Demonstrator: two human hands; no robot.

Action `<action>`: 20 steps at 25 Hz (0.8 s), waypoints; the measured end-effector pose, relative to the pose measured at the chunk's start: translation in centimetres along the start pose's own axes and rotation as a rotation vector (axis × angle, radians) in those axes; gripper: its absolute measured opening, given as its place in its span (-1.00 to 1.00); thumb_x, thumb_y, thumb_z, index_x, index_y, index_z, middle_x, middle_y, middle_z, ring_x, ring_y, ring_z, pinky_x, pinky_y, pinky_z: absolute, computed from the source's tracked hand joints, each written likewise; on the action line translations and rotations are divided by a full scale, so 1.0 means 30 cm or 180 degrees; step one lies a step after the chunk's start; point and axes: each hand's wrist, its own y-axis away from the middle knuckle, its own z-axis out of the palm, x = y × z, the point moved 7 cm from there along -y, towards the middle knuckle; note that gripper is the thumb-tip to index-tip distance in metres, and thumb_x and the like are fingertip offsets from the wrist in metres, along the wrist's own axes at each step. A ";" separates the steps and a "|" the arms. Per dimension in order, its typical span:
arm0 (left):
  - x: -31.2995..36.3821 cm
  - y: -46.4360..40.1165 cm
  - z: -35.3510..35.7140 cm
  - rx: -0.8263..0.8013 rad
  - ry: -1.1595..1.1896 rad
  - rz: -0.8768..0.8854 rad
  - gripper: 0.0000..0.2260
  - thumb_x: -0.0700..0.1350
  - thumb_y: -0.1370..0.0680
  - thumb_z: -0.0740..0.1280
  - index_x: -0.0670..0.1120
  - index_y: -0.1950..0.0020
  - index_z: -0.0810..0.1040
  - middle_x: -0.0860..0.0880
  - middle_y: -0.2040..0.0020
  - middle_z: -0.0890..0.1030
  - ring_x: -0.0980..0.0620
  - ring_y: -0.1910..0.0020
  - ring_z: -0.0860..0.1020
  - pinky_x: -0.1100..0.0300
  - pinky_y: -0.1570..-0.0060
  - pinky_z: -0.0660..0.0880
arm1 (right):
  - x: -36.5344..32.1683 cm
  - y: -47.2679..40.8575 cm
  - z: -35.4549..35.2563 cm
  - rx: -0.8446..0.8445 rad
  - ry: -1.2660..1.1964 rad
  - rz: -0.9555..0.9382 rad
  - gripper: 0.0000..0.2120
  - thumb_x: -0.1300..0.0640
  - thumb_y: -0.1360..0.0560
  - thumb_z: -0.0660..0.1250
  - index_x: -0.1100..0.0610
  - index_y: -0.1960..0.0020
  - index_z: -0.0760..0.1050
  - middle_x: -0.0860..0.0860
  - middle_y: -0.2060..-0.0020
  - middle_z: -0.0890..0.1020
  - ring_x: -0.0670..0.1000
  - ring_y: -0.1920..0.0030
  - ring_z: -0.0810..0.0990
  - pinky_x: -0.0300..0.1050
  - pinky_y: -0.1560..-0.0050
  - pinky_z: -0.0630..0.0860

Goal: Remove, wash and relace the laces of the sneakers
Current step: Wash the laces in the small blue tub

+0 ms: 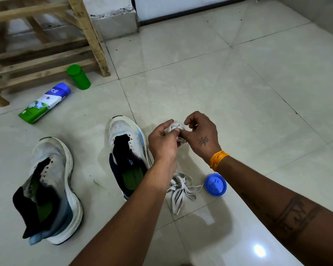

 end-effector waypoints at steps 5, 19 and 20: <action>0.005 -0.037 -0.028 0.0369 0.0565 -0.0622 -0.65 -0.48 -0.49 0.30 -0.17 -0.15 0.67 -0.24 -0.01 0.72 -0.17 0.15 0.69 0.13 0.34 0.64 | -0.038 0.063 0.052 -0.0582 -0.0026 -0.0888 -0.77 0.22 -0.40 0.43 0.04 -0.02 0.71 -0.05 0.11 0.60 -0.08 0.12 0.59 -0.29 0.16 0.48; 0.014 -0.001 -0.012 -0.0155 0.0093 -0.0253 -0.68 -0.40 -0.51 0.43 -0.12 -0.22 0.66 -0.12 0.00 0.72 -0.12 0.03 0.72 0.04 0.09 0.70 | 0.005 -0.010 0.026 -0.0373 -0.0071 -0.0311 -0.90 0.20 -0.43 0.53 0.01 0.13 0.75 -0.01 0.20 0.58 -0.14 0.25 0.49 -0.20 0.18 0.43; 0.016 -0.008 -0.016 -0.0083 0.0074 -0.0252 -0.68 -0.41 -0.51 0.42 -0.12 -0.20 0.66 -0.11 0.01 0.72 -0.12 0.05 0.72 0.04 0.11 0.70 | -0.003 -0.005 0.034 -0.0531 -0.0051 -0.0332 -0.85 0.23 -0.45 0.49 0.00 0.08 0.76 0.00 0.18 0.59 -0.12 0.23 0.50 -0.19 0.16 0.45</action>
